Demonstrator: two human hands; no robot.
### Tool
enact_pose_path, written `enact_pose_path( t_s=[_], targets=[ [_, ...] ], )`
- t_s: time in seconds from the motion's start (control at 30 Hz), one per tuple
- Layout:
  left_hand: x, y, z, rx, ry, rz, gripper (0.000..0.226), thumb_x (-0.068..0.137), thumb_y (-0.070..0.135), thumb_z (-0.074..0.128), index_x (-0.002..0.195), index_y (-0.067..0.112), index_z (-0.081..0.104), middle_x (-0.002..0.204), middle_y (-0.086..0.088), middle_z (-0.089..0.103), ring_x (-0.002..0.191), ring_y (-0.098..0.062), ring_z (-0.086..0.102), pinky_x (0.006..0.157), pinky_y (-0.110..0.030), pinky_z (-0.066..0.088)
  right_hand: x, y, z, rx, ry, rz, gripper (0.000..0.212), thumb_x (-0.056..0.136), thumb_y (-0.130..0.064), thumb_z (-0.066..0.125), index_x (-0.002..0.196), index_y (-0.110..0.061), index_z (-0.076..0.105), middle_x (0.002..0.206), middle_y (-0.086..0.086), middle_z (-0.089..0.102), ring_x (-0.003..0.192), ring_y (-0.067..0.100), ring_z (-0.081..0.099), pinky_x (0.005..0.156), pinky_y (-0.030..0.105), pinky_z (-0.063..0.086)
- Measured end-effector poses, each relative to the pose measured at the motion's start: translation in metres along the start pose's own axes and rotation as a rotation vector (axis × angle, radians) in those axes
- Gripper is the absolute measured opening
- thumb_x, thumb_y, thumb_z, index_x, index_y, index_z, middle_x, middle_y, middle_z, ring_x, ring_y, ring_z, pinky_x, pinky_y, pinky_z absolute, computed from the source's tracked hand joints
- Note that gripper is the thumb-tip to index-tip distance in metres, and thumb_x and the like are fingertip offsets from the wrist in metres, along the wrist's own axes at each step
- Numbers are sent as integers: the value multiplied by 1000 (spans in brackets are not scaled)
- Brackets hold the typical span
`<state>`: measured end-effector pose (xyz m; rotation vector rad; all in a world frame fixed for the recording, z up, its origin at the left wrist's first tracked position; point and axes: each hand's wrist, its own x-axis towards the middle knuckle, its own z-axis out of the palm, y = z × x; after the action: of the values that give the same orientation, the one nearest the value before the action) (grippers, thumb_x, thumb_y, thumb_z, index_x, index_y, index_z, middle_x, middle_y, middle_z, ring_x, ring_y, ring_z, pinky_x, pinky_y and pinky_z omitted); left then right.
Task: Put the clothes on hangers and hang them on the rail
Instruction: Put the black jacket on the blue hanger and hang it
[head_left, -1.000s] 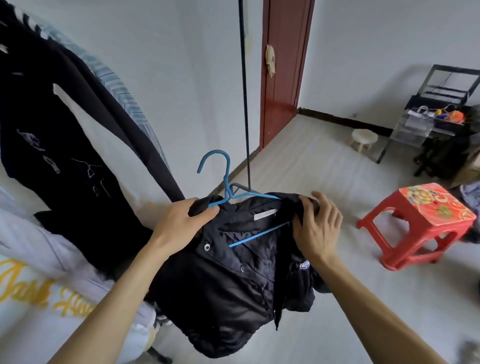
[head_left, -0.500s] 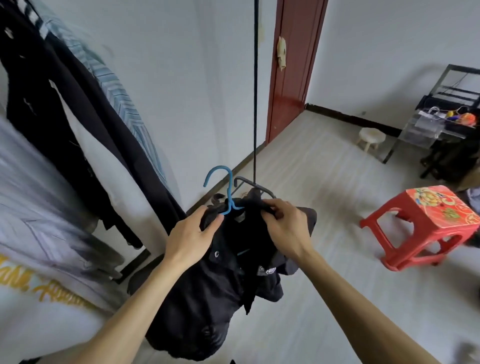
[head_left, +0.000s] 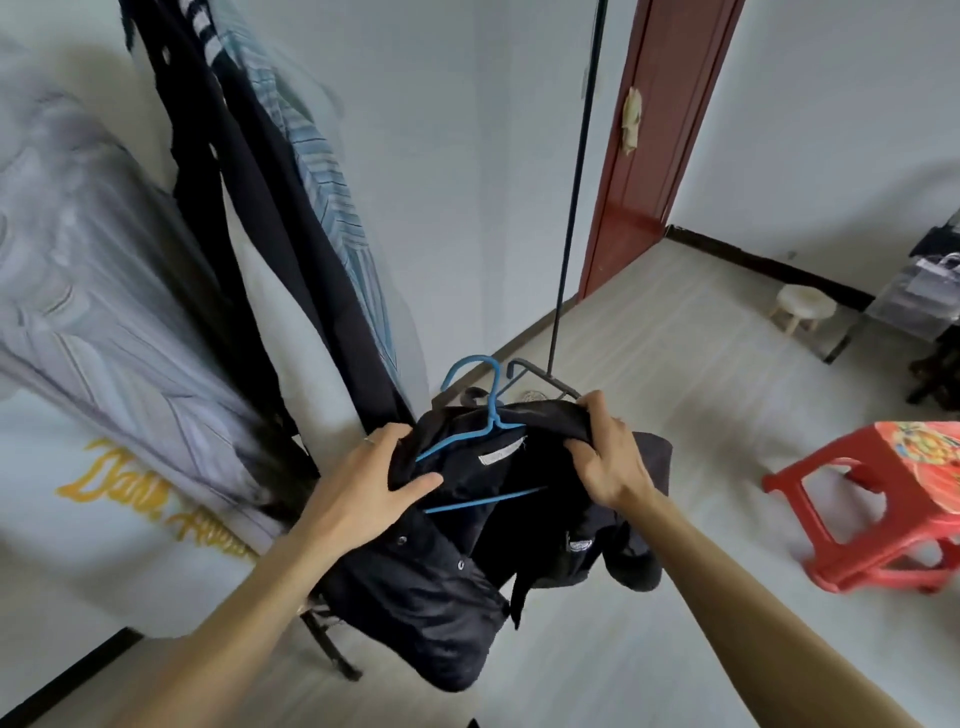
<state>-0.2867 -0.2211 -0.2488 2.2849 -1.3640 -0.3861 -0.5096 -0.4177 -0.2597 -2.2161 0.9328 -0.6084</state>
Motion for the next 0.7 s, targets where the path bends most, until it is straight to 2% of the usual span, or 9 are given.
enact_pose_path(
  t_s=[0.07,0.17,0.27,0.33,0.43,0.5,0.57,0.63,0.7],
  targets=[
    [5,10,3,27,53,69,60,83,62,60,134,38,38,131,11,48,115,-14,53,85,-37,52,0,-2,10,17,22,-20,24,73,-12,46,96,-13,39,71,-6,53,65,4,50,55,14,32],
    [19,17,7,125,116,227,40,85,60,56,122,44,53,134,10,43,114,-14,50,84,-40,53,-2,-4,20,17,51,-24,21,74,-12,47,93,-12,38,69,9,58,63,23,54,57,38,42],
    [30,25,5,203,113,305,44,92,57,41,95,26,72,129,5,54,113,-21,51,87,-44,48,-7,-7,22,60,73,-11,22,74,-11,49,92,-17,39,69,11,59,65,21,54,58,38,41],
    [32,31,5,303,56,324,50,95,53,39,94,17,73,122,4,58,111,-24,51,87,-42,45,-10,-7,22,74,91,-15,22,73,-12,50,93,-16,43,70,8,59,67,17,53,57,33,35],
    [28,35,11,267,-83,238,49,100,52,33,99,14,63,122,5,53,100,-24,57,83,-41,47,-20,3,20,-19,88,-83,39,75,-25,57,113,-17,49,95,0,62,88,16,56,81,29,35],
    [23,36,16,97,-123,107,45,98,57,30,100,21,58,122,9,47,91,-25,61,80,-46,51,-28,10,17,-137,9,-140,58,85,-40,61,138,-33,40,114,-9,56,109,7,50,99,30,28],
    [20,36,22,51,-74,80,42,96,60,32,100,26,57,122,12,45,88,-26,63,78,-46,53,-34,17,14,-299,-56,-239,56,94,-54,48,146,-43,32,118,-11,54,113,5,50,102,31,31],
    [17,40,24,43,-74,87,39,95,61,35,97,29,56,123,12,43,81,-22,62,77,-43,53,-37,19,11,-342,-115,-226,45,99,-61,26,136,-43,44,101,-10,60,99,10,58,92,33,40],
    [13,46,25,53,-103,103,39,96,59,37,99,26,57,124,12,40,66,-14,56,72,-38,52,-36,13,13,-177,-189,-30,58,99,-61,16,108,-24,60,87,0,62,87,19,61,81,34,43]
  ],
)
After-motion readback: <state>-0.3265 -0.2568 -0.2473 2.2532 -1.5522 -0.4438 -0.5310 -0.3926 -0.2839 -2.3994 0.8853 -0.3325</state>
